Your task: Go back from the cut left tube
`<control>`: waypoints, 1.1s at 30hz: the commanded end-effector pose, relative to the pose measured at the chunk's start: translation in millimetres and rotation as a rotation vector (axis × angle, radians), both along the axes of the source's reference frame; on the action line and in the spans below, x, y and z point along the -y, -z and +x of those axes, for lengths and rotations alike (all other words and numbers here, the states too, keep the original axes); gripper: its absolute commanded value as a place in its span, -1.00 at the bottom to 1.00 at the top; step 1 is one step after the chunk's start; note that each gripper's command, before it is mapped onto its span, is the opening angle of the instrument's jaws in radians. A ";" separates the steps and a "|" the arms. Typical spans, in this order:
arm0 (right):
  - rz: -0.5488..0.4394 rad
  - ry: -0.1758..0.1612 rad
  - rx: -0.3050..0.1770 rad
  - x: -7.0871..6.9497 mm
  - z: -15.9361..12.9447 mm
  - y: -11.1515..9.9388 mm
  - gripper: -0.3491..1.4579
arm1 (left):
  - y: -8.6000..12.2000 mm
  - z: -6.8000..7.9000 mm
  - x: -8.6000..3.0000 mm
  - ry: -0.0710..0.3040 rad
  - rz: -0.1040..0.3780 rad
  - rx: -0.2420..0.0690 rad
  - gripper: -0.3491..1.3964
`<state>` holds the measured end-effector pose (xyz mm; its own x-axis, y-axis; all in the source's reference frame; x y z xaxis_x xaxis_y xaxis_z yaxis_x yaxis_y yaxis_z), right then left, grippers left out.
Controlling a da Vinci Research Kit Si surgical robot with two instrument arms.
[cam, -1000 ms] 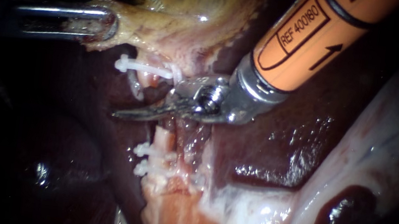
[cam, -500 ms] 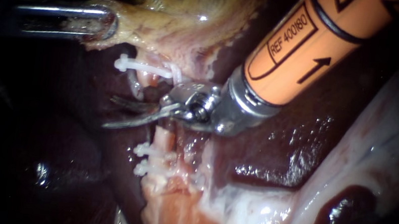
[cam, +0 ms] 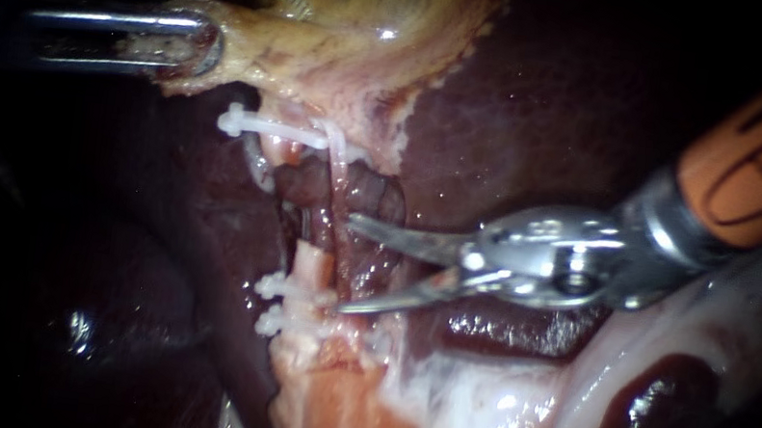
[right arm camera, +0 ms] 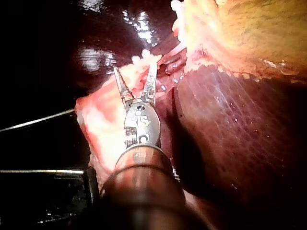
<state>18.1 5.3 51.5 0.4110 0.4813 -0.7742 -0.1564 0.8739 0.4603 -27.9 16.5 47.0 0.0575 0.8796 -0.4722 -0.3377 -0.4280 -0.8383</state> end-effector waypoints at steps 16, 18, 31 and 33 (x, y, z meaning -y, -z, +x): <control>-0.066 0.037 0.192 -1.7 -10.5 0.7 0.97 | 0.0 -0.3 0.0 0.002 0.000 -0.001 -1.00; -0.057 0.049 0.181 -1.8 -10.9 0.5 0.97 | 0.0 -0.4 0.0 0.002 0.000 -0.001 -1.00; -0.048 0.065 0.167 -1.8 -11.2 0.4 0.97 | -3.9 -2.6 0.8 0.006 -0.005 -0.013 -1.00; -0.048 0.065 0.167 -1.8 -11.2 0.3 0.97 | -4.8 -3.2 0.9 0.001 -0.006 -0.016 -1.00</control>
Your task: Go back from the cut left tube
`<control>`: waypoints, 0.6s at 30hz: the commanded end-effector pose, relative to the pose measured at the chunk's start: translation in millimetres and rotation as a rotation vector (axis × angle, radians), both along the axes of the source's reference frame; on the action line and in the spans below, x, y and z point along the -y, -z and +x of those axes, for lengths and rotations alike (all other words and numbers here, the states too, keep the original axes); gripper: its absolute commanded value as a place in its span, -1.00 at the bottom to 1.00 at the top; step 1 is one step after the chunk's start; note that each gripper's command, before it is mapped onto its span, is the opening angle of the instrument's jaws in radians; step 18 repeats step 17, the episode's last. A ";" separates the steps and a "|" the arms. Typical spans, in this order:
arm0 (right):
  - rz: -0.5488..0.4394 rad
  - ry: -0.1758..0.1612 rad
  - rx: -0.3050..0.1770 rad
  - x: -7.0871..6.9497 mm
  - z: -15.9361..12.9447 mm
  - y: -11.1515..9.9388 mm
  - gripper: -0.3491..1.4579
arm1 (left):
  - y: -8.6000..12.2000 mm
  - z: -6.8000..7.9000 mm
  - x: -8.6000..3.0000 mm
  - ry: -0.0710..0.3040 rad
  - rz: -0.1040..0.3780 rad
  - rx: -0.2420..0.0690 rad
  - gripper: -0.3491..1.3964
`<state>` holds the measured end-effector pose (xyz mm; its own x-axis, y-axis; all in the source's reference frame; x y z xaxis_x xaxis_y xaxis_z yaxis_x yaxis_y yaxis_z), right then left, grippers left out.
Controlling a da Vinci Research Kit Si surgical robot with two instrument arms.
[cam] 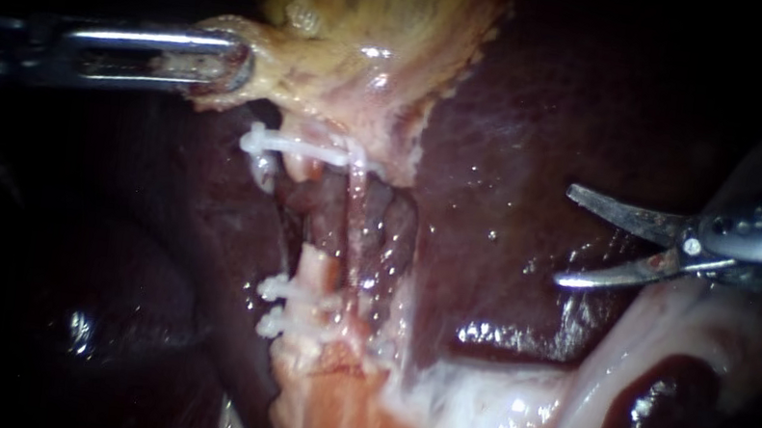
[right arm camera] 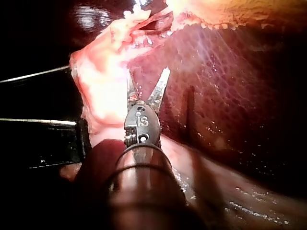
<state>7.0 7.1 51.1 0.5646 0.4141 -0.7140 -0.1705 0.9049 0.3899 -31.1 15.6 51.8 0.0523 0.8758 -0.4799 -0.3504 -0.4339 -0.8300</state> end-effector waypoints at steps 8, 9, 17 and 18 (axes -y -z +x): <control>0.000 0.001 -0.001 0.0 -0.2 0.0 0.97 | -1.1 -1.5 0.3 -0.011 0.004 0.001 -1.00; 0.000 0.001 -0.001 0.0 -0.2 0.0 0.99 | -1.2 -1.5 0.3 -0.011 0.004 0.001 -1.00; 0.021 0.023 -0.022 -0.3 0.5 -0.1 0.99 | -1.1 -1.3 0.6 -0.014 0.005 -0.001 -1.00; 0.021 0.023 -0.022 -0.3 0.5 -0.1 0.99 | -1.1 -1.3 0.6 -0.014 0.005 -0.001 -1.00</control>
